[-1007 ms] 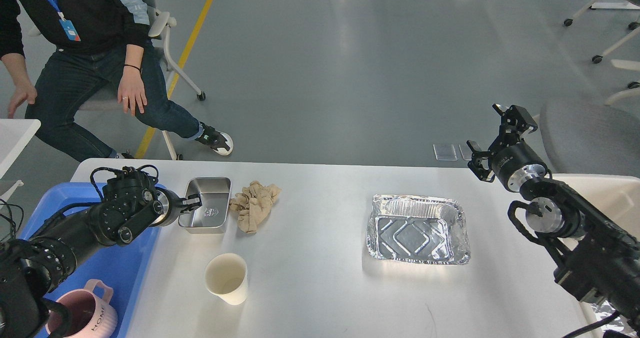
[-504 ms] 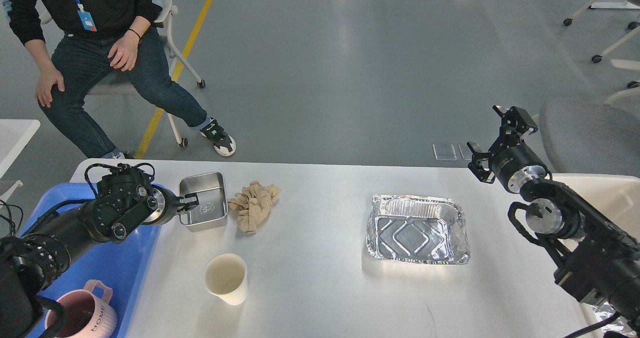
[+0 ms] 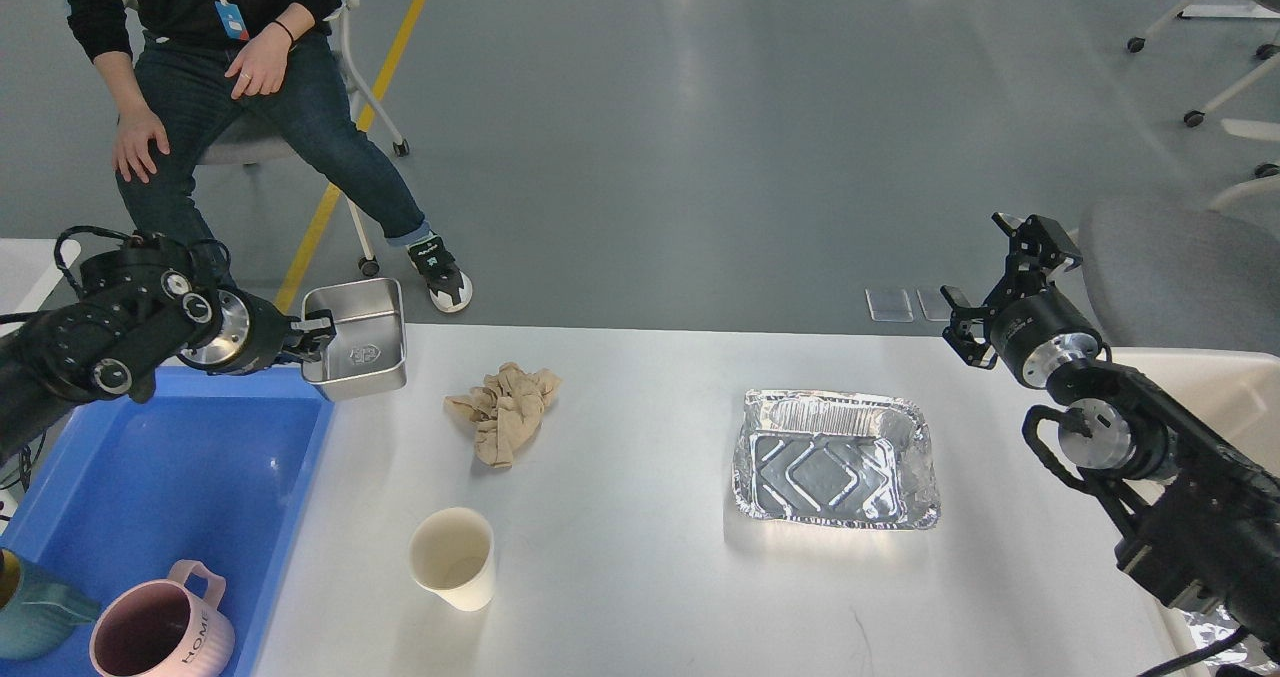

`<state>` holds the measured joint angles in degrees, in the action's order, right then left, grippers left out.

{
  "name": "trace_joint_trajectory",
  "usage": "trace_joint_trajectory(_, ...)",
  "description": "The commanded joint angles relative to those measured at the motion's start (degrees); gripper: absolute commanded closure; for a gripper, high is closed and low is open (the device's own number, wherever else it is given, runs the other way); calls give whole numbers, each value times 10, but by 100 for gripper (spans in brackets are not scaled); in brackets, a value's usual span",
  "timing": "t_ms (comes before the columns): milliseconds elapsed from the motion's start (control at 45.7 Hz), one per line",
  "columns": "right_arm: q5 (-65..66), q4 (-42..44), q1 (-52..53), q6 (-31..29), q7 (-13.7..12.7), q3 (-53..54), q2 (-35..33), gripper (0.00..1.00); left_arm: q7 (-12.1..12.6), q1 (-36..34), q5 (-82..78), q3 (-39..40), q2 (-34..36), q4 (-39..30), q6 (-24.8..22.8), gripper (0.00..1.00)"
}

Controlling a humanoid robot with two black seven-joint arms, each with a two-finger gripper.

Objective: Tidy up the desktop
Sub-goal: 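Lift the steel tray up and away with the left gripper, then lower the steel tray into the blue tray and release it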

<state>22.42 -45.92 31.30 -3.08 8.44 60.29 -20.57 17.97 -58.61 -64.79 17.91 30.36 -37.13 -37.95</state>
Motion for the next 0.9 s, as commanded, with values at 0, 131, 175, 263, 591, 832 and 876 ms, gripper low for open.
trace_joint_trajectory(0, -1, 0, 0, 0, 0, 0, -8, 0, 21, -19, 8, 2, 98, -101, -65, 100)
trace_joint_trajectory(131, -1, 0, 0, 0, 0, 0, -9, 0, 23, -60, 10, 1, 170, -153, -134, 100)
trace_joint_trajectory(175, -1, 0, 0, 0, 0, 0, -9, 0, 22, -75, 10, 2, 191, -156, -163, 100)
trace_joint_trajectory(263, -1, -2, 0, 0, 0, 1, -10, 0, 22, -113, 11, 5, 230, -160, -171, 100)
trace_joint_trajectory(591, -1, -12, 0, 0, 0, 9, -10, 0, 17, -239, 12, 3, 319, -159, -171, 100)
trace_joint_trajectory(832, -1, -13, 0, 0, 0, 9, -10, 0, 17, -249, 19, 6, 335, -159, -171, 100)
trace_joint_trajectory(876, -1, -13, 0, 0, 0, 9, -10, 0, 17, -249, 20, 6, 335, -159, -171, 100)
